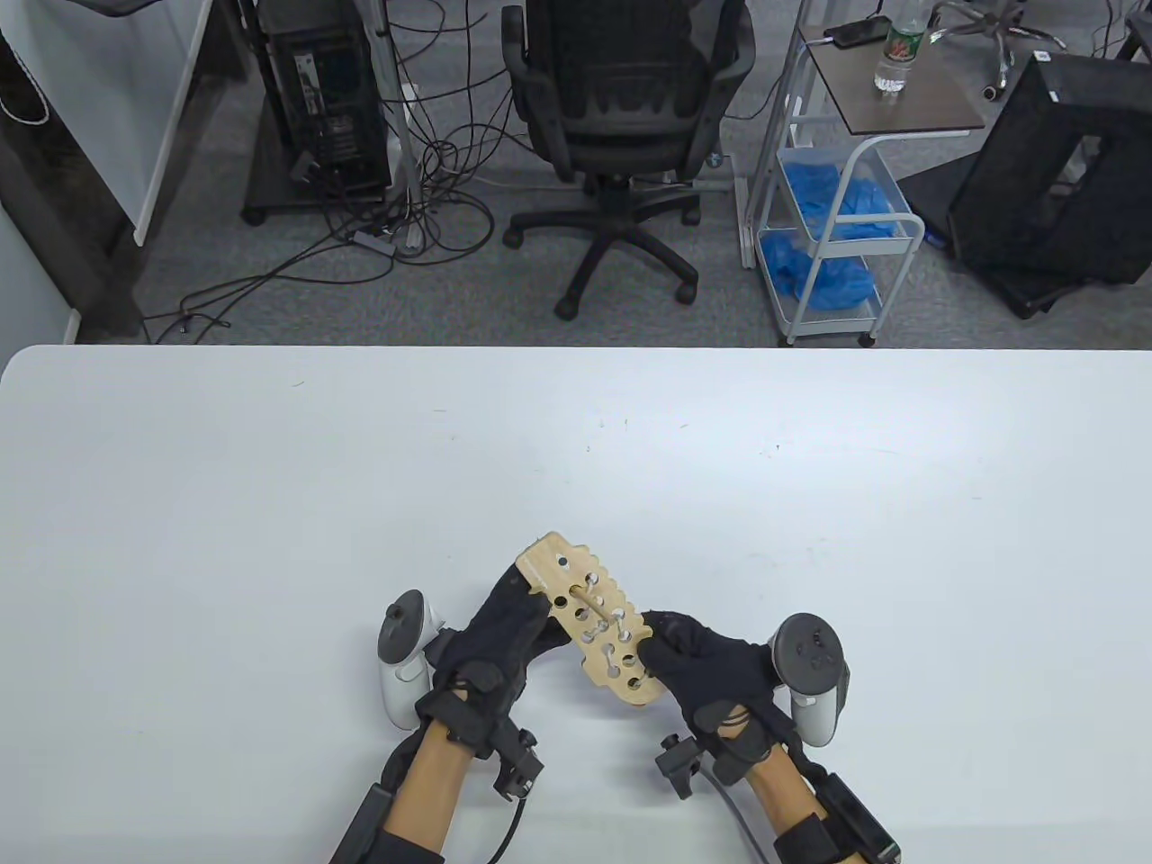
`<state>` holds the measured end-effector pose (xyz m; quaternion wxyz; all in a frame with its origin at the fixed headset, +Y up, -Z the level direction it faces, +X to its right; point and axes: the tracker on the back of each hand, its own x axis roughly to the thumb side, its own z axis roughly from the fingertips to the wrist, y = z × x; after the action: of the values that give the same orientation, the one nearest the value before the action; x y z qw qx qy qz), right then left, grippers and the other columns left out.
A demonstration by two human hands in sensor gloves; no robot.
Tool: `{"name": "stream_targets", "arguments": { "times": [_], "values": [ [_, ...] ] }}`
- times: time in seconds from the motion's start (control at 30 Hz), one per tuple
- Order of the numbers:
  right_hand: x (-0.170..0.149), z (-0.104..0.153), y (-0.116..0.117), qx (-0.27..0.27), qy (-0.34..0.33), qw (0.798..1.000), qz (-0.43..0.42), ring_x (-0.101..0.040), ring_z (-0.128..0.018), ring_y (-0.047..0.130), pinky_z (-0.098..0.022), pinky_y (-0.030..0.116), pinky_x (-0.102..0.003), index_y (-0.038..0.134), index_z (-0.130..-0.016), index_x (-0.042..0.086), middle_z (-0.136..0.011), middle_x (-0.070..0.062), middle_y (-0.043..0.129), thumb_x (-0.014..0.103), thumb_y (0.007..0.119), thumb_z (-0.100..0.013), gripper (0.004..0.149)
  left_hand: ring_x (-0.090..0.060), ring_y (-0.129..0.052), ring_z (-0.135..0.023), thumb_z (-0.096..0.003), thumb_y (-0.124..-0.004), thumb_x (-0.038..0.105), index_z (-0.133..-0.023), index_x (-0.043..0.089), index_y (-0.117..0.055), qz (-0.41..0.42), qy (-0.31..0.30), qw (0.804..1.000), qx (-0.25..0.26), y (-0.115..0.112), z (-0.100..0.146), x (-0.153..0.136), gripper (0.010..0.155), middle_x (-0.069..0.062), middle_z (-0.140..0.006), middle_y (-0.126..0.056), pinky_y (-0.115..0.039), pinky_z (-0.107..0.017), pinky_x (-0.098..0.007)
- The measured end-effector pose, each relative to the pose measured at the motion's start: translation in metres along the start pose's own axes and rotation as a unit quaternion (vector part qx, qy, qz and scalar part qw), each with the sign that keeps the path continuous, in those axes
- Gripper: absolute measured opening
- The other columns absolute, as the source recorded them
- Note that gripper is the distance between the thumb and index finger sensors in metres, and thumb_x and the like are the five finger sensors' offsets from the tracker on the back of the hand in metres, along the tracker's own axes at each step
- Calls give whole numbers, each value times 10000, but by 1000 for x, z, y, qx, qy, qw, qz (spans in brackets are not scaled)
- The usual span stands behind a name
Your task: Remove rope from all holes on crocodile lacing toy
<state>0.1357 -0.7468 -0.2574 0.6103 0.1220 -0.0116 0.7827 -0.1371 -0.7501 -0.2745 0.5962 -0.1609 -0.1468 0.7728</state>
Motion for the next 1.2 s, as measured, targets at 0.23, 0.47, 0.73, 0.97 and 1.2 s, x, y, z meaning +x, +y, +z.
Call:
{"name": "stream_targets", "arguments": {
  "times": [0.23,0.47,0.73,0.97,1.2],
  "values": [
    [21,6,-2,-55,-70,987,131,-319,-535,1034,-563,723,-637,845,-757,169,-533,-68,1066,362,862,-344,456,-214,-754,-1011,-559,-656,468,-1160,365,-403,9,14,1000,9,0,1,-1,661,101,-1058,-825,-515,-761,-684],
    [31,11,0,-94,-105,966,217,-309,-540,1037,-572,723,-634,846,-757,179,-535,-59,1068,366,863,-342,456,-269,-712,-1015,-540,-668,563,-1173,307,-376,-124,47,990,54,1,4,4,742,6,-1120,-734,-514,-745,-693],
    [38,13,1,-113,-130,942,288,-307,-545,1037,-576,718,-639,845,-757,183,-537,-57,1068,368,863,-344,454,-272,-817,-911,-502,-673,660,-1167,246,-426,-176,85,977,85,1,6,4,821,-13,-1029,-828,-596,-708,-664],
    [43,15,5,-116,-148,922,339,-310,-551,1035,-581,710,-645,845,-759,182,-541,-61,1068,364,866,-346,452,-207,-948,-699,-488,-718,659,-1148,179,-461,-222,125,963,93,3,7,5,856,30,-826,-956,-677,-669,-614],
    [41,14,6,-114,-141,921,345,-302,-546,1041,-580,716,-641,848,-756,187,-537,-52,1071,371,865,-343,453,-125,-1000,-603,-511,-761,554,-1133,128,-455,-145,137,977,71,7,6,-3,814,106,-725,-996,-718,-666,-571]
  ]
}}
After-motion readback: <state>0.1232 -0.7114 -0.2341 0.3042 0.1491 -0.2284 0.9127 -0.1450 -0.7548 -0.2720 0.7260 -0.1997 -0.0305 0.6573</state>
